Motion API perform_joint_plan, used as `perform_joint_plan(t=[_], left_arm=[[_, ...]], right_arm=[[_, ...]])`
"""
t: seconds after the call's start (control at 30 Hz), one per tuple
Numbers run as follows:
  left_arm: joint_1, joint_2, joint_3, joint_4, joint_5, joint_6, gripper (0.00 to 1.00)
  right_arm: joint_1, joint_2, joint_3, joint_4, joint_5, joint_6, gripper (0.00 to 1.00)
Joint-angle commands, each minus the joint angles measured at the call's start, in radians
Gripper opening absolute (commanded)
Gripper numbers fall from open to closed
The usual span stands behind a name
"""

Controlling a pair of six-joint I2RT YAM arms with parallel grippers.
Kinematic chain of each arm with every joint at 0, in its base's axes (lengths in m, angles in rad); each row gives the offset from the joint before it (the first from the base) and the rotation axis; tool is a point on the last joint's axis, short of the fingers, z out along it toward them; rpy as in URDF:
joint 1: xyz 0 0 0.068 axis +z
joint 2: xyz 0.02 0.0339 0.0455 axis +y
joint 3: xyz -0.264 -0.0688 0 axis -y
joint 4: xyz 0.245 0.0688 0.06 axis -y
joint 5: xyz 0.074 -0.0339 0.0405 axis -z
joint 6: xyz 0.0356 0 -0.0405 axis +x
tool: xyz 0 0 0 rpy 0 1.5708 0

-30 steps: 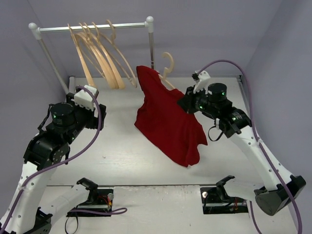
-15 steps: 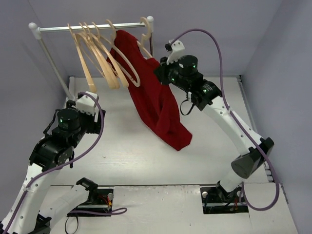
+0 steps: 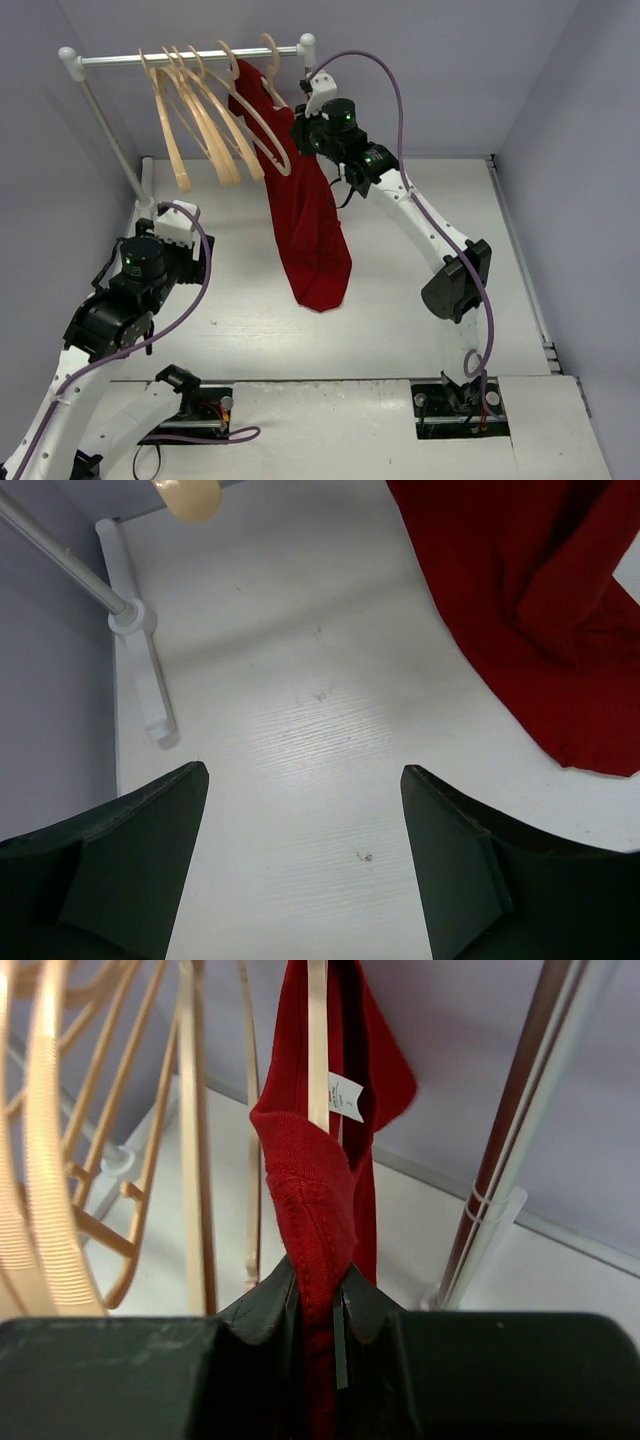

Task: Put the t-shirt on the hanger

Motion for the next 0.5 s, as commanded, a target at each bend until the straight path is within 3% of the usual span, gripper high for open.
perform_joint_plan(t=[0.0, 0.07, 0.13, 0.2, 0.3, 0.37, 0.47], left_arm=[[0.007, -0.004, 0.006, 0.077, -0.01, -0.02, 0.73], [0.007, -0.01, 0.004, 0.076, -0.009, -0.02, 0.74], [0.007, -0.015, 0.004, 0.074, -0.009, -0.023, 0.74], [0.007, -0.021, 0.005, 0.074, -0.011, -0.026, 0.74], [0.007, -0.03, 0.011, 0.069, -0.019, -0.028, 0.74], [0.007, -0.038, 0.017, 0.068, -0.03, -0.026, 0.74], [0.007, -0.043, 0.025, 0.062, -0.045, -0.025, 0.74]], right_arm=[[0.003, -0.016, 0.046, 0.159, 0.008, 0.014, 0.0], [0.005, -0.013, 0.01, 0.161, 0.01, 0.017, 0.0], [0.008, -0.023, -0.014, 0.159, 0.01, 0.013, 0.09], [0.01, -0.052, -0.051, 0.16, 0.011, 0.002, 0.44], [0.014, -0.125, -0.108, 0.159, 0.038, -0.022, 0.82], [0.014, -0.209, -0.168, 0.159, 0.057, -0.059, 0.96], [0.013, -0.331, -0.263, 0.161, 0.12, -0.112, 1.0]])
